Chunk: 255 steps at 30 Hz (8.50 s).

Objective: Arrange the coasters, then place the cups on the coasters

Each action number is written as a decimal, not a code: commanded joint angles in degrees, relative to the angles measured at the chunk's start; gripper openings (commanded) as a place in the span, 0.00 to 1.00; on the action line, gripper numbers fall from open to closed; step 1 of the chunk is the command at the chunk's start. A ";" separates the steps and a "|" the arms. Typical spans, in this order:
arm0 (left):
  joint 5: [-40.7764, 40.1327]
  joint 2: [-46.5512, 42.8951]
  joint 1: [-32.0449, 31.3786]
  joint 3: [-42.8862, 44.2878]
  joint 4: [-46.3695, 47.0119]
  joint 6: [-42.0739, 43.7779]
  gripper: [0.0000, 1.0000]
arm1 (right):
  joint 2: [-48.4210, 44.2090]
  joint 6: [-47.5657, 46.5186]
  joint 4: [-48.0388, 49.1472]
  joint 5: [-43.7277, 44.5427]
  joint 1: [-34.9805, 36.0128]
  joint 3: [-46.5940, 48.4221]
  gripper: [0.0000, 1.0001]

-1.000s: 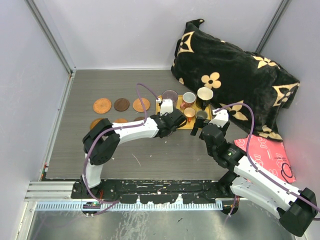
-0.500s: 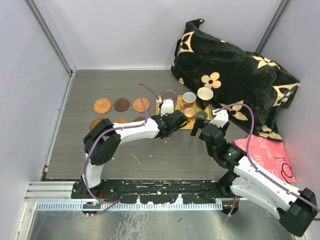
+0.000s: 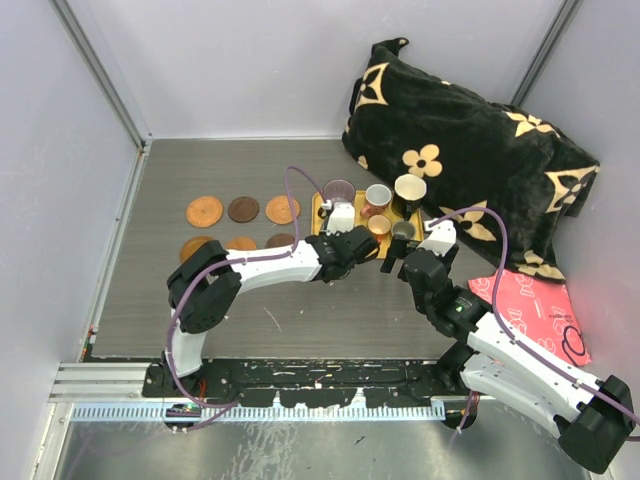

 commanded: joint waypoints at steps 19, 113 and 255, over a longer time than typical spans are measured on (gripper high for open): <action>-7.20 -10.74 -1.78 -0.92 2.93 6.09 0.00 | -1.11 0.67 2.20 -0.02 -0.13 0.17 1.00; -1.66 -10.18 2.88 -3.71 7.57 10.53 0.00 | 0.44 1.17 3.48 -1.03 -0.28 -0.65 1.00; 23.12 -22.08 57.29 -24.89 27.01 35.74 0.47 | -0.06 1.68 8.69 -6.09 -0.81 -4.85 1.00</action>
